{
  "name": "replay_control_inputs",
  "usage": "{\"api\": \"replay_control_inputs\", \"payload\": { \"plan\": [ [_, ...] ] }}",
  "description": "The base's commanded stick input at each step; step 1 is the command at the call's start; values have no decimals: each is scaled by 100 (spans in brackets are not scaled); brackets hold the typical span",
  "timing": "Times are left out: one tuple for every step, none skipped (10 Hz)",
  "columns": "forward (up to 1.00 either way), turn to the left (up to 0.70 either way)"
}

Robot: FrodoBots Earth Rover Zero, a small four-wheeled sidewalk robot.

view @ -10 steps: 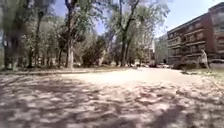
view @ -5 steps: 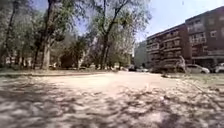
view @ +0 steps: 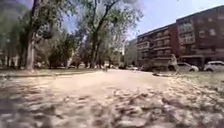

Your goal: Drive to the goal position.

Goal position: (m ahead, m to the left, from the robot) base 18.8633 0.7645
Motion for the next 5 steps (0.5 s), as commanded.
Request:
{"api": "replay_control_inputs", "payload": {
  "plan": [
    [70,0],
    [70,0],
    [70,0],
    [70,0],
    [70,0]
  ]
}}
